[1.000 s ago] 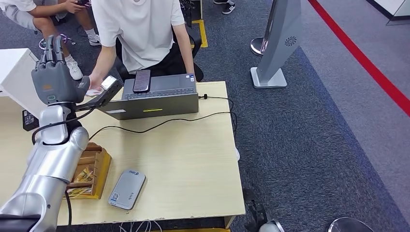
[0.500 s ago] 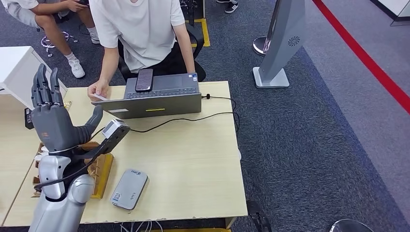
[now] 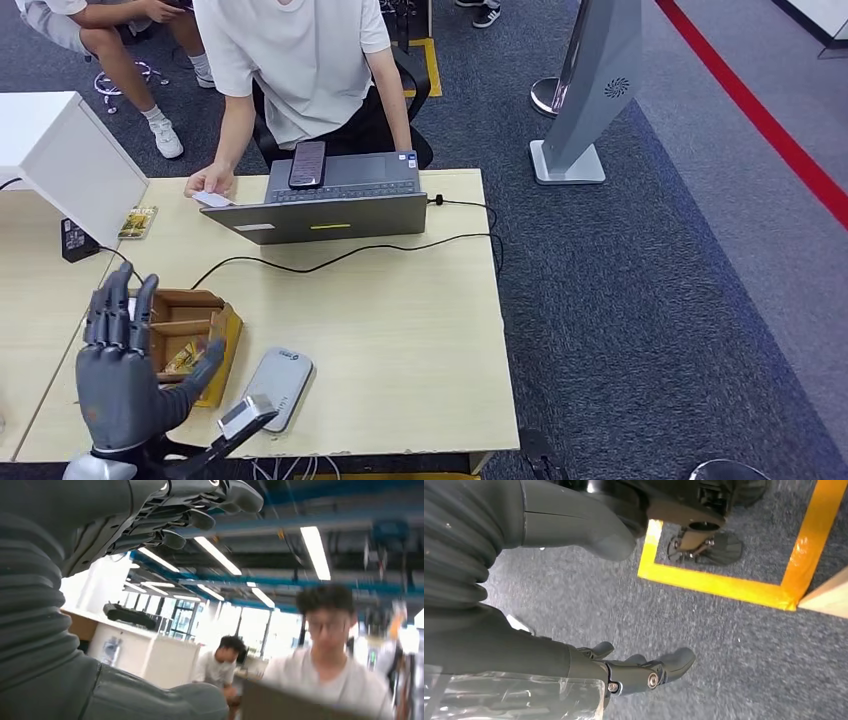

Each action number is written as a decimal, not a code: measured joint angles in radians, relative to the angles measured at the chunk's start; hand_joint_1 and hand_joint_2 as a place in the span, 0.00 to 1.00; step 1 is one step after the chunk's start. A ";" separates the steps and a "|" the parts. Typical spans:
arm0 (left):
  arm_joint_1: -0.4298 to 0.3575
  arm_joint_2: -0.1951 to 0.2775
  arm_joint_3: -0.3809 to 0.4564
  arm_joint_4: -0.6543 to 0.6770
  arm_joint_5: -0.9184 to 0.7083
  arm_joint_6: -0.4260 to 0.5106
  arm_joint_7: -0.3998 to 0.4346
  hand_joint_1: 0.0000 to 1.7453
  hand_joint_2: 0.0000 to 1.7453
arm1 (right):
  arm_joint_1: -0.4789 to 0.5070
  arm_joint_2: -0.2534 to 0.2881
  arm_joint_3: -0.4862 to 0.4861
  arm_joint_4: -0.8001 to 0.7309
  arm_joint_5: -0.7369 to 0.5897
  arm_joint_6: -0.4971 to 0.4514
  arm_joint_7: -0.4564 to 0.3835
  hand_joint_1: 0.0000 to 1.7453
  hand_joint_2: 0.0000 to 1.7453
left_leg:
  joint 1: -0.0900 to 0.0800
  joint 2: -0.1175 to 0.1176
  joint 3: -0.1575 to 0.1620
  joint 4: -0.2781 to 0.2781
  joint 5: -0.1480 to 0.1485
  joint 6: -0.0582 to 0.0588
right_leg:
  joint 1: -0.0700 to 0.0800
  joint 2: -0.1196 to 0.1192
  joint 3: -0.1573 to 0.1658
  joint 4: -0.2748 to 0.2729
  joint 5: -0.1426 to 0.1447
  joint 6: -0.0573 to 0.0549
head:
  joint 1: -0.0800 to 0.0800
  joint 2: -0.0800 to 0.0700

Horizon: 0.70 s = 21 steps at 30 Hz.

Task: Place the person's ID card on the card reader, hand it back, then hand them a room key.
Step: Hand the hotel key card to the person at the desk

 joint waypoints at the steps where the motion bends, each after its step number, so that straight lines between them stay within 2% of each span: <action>1: 0.027 0.025 0.000 -0.003 -0.009 -0.031 0.020 0.00 1.00 | 0.008 0.000 -0.008 -0.009 -0.004 0.006 0.001 0.00 1.00 | 0.000 -0.001 0.000 0.000 0.000 0.000 | 0.000 -0.001 0.000 0.000 0.000 0.000 | 0.000 0.000; 5: 0.113 0.123 0.000 -0.004 -0.008 -0.082 0.079 0.00 1.00 | 0.030 -0.001 -0.040 -0.036 -0.008 0.028 0.004 0.00 1.00 | 0.000 -0.002 0.000 0.000 0.000 0.000 | 0.000 -0.003 0.001 0.000 0.000 0.000 | 0.000 0.000; 8: 0.146 0.171 0.000 -0.004 -0.004 -0.087 0.095 0.00 1.00 | 0.039 -0.001 -0.057 -0.046 -0.008 0.037 0.004 0.00 1.00 | 0.000 -0.005 0.000 0.000 0.000 0.000 | 0.000 -0.006 0.002 0.000 -0.001 0.000 | 0.000 0.000; 11: 0.150 0.209 -0.008 -0.004 0.025 -0.139 0.110 0.00 1.00 | 0.039 -0.001 -0.071 -0.050 -0.007 0.046 0.004 0.00 1.00 | 0.000 -0.007 0.000 0.000 0.000 0.000 | 0.000 -0.008 0.003 -0.001 -0.001 0.000 | 0.000 0.000; 15: 0.146 0.289 -0.029 0.002 0.099 -0.262 0.123 0.00 1.00 | 0.032 -0.001 -0.097 -0.049 -0.005 0.069 0.001 0.00 1.00 | -0.001 -0.007 0.000 0.001 0.000 0.000 | -0.001 -0.009 0.004 -0.001 -0.001 0.000 | 0.000 0.000; 18: 0.137 0.335 -0.037 0.014 0.127 -0.306 0.123 0.00 1.00 | 0.027 -0.001 -0.111 -0.046 -0.003 0.075 -0.001 0.00 1.00 | -0.001 -0.008 0.000 0.001 0.000 0.000 | -0.001 -0.009 0.004 -0.001 0.000 0.000 | 0.000 0.000; 21: 0.125 0.360 -0.041 0.026 0.139 -0.327 0.123 0.00 1.00 | 0.026 -0.001 -0.118 -0.044 -0.004 0.076 -0.001 0.00 1.00 | -0.001 -0.008 0.000 0.001 0.000 0.000 | -0.001 -0.009 0.004 -0.001 0.000 0.000 | 0.000 0.000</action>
